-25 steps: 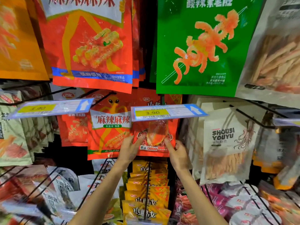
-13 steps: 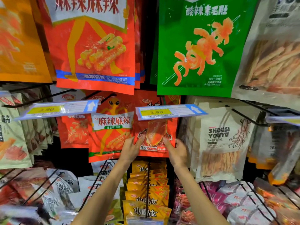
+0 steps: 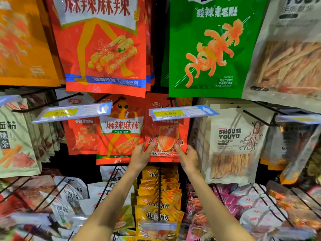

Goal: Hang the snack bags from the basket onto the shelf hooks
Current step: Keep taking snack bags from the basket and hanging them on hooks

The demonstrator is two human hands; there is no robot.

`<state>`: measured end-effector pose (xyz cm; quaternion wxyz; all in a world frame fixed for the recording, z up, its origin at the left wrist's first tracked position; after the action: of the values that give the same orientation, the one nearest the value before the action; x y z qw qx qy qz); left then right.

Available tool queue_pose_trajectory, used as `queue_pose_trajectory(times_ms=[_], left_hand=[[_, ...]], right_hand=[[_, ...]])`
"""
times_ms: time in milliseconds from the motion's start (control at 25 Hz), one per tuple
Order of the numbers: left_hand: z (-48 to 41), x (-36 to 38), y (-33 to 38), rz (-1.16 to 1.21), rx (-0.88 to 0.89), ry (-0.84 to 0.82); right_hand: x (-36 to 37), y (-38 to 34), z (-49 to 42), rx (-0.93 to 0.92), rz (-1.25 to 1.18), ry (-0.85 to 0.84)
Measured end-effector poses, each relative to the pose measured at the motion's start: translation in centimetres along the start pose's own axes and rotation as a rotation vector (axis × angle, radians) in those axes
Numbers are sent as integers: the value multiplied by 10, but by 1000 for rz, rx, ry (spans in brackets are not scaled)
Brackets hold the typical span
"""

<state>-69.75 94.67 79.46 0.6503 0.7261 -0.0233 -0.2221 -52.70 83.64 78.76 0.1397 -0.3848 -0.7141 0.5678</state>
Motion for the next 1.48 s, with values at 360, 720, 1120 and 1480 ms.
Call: queue_pose_trajectory(times_ms=[360,720,1120,1480], left_hand=[[42,-29,-11,-629,-47,179],[119,-19,17,-1281,85,232],[205,23,55,-1390,86,213],[238,87,117,-1284,290,192]], right_hand=[[-13,-7,21,-118,631,-359],[-46,-55,80,-476,1110,-452],[-131,-67,137,-402,1154,-539],[-221,-89,152,-404,1159,-470]])
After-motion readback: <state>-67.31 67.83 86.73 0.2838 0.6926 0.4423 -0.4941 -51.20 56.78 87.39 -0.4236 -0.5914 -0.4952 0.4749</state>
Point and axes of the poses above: each hand's wrist, its own z-axis away from the middle knuckle, its own x-axis out of the palm, y = z × x, the point moved 6 cm from there along -z, towards the middle knuckle, and after that the axes turned 11 degrees about -x, right-handed, at the moved point
